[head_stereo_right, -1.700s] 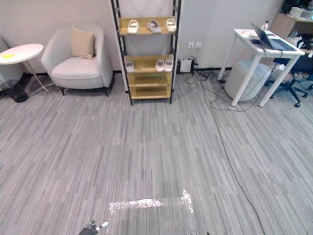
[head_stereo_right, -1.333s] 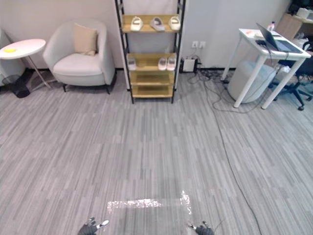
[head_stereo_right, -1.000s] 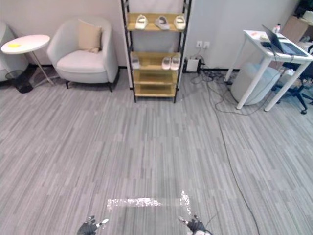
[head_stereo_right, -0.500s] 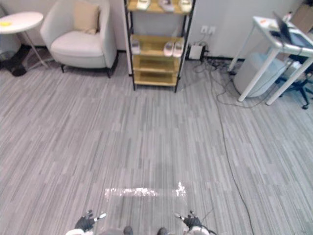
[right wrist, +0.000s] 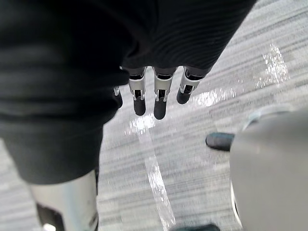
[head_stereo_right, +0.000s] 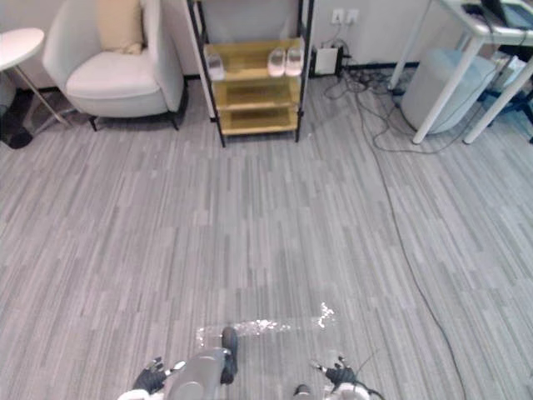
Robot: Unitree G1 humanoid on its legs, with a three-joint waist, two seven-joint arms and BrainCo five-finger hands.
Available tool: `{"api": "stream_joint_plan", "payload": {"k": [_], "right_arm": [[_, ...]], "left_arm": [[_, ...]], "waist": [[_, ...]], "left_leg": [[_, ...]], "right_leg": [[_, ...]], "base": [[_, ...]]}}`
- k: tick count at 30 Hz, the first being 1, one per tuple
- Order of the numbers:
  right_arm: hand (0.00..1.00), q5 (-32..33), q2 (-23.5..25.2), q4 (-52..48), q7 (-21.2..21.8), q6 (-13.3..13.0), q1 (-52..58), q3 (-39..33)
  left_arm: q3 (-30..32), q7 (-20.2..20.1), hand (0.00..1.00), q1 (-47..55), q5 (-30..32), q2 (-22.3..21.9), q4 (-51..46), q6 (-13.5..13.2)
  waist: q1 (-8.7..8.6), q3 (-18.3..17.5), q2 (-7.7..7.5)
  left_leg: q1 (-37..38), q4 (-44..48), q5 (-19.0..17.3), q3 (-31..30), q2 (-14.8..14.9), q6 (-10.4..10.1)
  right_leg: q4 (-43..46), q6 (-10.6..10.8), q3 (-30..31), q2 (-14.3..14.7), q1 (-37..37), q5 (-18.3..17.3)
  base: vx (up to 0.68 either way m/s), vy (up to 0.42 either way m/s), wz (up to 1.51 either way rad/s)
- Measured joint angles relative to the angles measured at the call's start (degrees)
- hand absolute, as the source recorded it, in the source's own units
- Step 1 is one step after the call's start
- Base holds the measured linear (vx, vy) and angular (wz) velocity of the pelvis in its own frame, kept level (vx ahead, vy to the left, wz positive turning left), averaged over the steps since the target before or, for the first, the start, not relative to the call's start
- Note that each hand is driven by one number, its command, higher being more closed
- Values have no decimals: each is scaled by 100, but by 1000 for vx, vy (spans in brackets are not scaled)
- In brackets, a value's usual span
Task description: Organize the slippers on the shoe rack
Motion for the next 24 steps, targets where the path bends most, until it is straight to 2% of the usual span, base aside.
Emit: {"api": "stream_joint_plan", "payload": {"k": [2,3,4,5,6,7,8,10,11,12,13,14,15,16,17,18,19,20,21,22,23,24], "right_arm": [[0,-7,12,-71,20,-11,-68,4],[0,-6,15,-77,30,-18,-70,5],[0,-7,16,-74,51,-15,-72,17],[0,-7,16,-76,67,-15,-85,26],[0,-8,6,-75,77,-15,-120,65],[0,-8,-8,-84,94,-21,-178,95],[0,-8,-35,-89,106,-27,-224,144],[0,-7,-123,-144,113,-46,-338,183],[0,-5,-152,-169,112,-43,-391,186],[0,-4,-148,-160,109,-42,-378,186],[0,-3,-143,-141,109,-41,-343,188],[0,-1,-107,-123,110,-41,-278,232],[0,0,-181,-166,131,-68,-320,225],[0,-4,-213,-151,127,-61,-346,225],[0,-6,-234,-117,132,-55,-359,220],[0,-7,-291,-93,139,-56,-335,168],[0,-2,-355,-95,134,-45,-296,167],[0,0,-381,-102,119,-41,-272,167],[0,18,-389,-114,92,-24,-194,173],[0,25,-360,-113,64,-21,-181,176],[0,44,-339,-96,47,-20,-200,174],[0,68,-318,-51,31,-6,-199,177]], "left_arm": [[-42,13,0,7,8,6,3,6],[-98,18,0,17,8,45,3,11],[-155,20,0,16,8,78,1,12],[-176,22,0,11,6,92,-1,12],[-265,24,0,-2,14,119,2,11],[-266,23,0,-39,-11,106,-28,-3],[-259,23,0,-81,-27,84,-33,-2],[-260,24,0,-182,-36,9,-60,-1],[-261,27,0,-185,-38,-18,-124,-9],[-260,27,0,-179,-39,-22,-133,-18],[-249,37,0,-156,-40,-7,-134,-21],[-238,38,0,-124,-41,55,-146,-29],[-153,48,0,-168,-37,-68,-36,-10],[-154,43,0,-127,-37,-149,-24,-20],[-134,38,0,-110,-38,-264,-8,-26],[-137,25,0,-113,-34,-297,-5,-25],[-73,16,0,-138,-27,-360,-11,-16],[-9,10,0,-138,-25,-399,-20,-15],[118,13,0,-115,-19,-460,-73,-14],[130,13,0,-125,-2,-395,-125,-14],[126,13,0,-141,0,-395,-161,-20],[126,14,0,-143,2,-374,-240,-21]], "waist": [[-43,12,25],[-40,16,6],[-41,19,4],[-45,20,-10],[-85,21,-7],[-146,30,18],[-180,51,52],[-277,135,190],[-347,165,240],[-348,160,217],[-349,152,153],[-355,93,-36],[-385,91,189],[-389,12,276],[-386,-51,401],[-402,-98,545],[-413,-87,729],[-416,-78,786],[-404,-28,813],[-360,39,753],[-352,47,747],[-333,84,639]], "left_leg": [[390,-78,-182,24,-37,58],[772,-183,-319,6,-99,106],[1133,-334,-375,-21,-146,159],[1457,-509,-390,-43,-180,180],[1857,-779,-390,-64,-191,185],[2083,-927,-390,-128,-164,186],[2206,-1000,-391,-196,-114,186],[2408,-1077,-391,-317,76,185],[2532,-1118,-397,-371,173,176],[2704,-1209,-462,-373,179,66],[2876,-1252,-596,-398,147,-129],[3064,-1275,-799,-539,35,-198],[3262,-1241,-1108,-737,212,-291],[3250,-1162,-1125,-777,304,-301],[3109,-804,-1146,-884,447,-288],[2696,161,-1140,-1034,656,-300],[2155,1364,-938,-1117,931,-423],[1924,1896,-717,-1125,1068,-452],[1574,2861,-7,-1014,1363,-373],[1243,3550,-149,-825,1544,-325],[1077,3763,-308,-734,1542,-312],[825,3849,-531,-588,1492,-244]], "right_leg": [[1867,140,190,-129,-615,49],[3086,205,190,-196,-935,121],[3862,107,146,-224,-1130,68],[4198,-55,-2,-235,-1244,-27],[4242,-328,-278,-225,-1414,-215],[3975,-551,-540,-173,-1617,-363],[3629,-663,-646,-74,-1787,-437],[2523,-721,-565,295,-2177,-373],[1555,-647,-305,521,-2366,52],[713,-655,-87,605,-2437,617],[236,-631,68,599,-2442,1137],[132,-652,204,524,-2455,1550],[791,-847,215,673,-2592,1631],[895,-848,168,719,-2632,1447],[954,-941,52,803,-2583,1218],[755,-1032,-101,945,-2372,1129],[481,-1093,-302,1153,-2032,1082],[359,-1118,-362,1263,-1873,1065],[77,-1229,-394,1462,-1427,970],[-175,-1281,-401,1565,-1047,924],[-299,-1273,-398,1575,-865,906],[-481,-1267,-353,1575,-660,896]], "base": [[443,212,-2],[448,138,7],[451,109,7],[570,58,13],[471,18,24],[553,-16,29],[344,-45,34],[421,-105,38],[511,-170,47],[516,-214,53],[472,-226,47],[503,-278,47],[324,-183,34],[370,-213,25],[341,-203,26],[523,-334,38],[535,-348,38],[526,-295,27],[499,-227,21],[401,-148,20],[299,-122,14],[342,-111,0]]}}
